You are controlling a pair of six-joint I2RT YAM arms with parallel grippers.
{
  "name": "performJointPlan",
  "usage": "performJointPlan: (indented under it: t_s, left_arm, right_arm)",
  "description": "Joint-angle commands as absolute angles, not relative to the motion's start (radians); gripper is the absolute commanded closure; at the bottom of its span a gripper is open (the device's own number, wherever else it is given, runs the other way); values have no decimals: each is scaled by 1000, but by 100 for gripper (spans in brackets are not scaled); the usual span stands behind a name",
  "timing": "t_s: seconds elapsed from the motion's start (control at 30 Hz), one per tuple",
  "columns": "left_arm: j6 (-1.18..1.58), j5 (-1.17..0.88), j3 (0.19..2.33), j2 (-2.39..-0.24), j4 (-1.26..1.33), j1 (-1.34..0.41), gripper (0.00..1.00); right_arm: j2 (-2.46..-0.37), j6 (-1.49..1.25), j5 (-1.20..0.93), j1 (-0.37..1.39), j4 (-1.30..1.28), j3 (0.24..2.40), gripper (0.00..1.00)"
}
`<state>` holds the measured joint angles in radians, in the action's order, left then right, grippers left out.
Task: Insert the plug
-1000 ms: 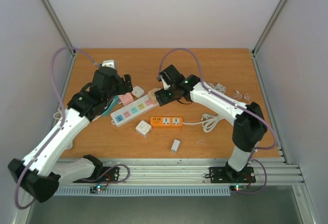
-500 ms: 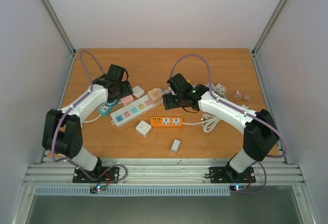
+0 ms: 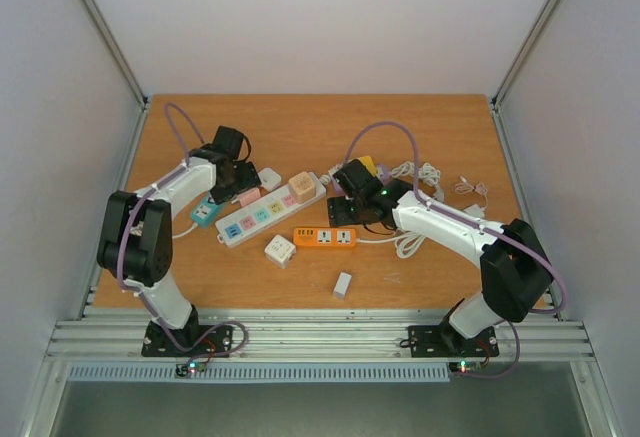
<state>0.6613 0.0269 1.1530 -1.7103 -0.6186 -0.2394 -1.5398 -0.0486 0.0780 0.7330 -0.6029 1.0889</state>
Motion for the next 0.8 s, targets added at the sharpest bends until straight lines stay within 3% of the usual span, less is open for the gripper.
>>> performJointPlan:
  t_s: [0.0, 0.6, 0.77]
  left_arm:
    - [656, 2, 1198, -1735, -565, -229, 16]
    - [672, 25, 1289, -1838, -681, -224, 18]
    - [671, 19, 1289, -1828, -681, -224, 31]
  right_arm:
    - [-1506, -76, 71, 731, -566, 1085, 21]
    - [-1498, -82, 90, 733, -581, 1094, 22]
    - [-1481, -80, 121, 733, -589, 1102, 22]
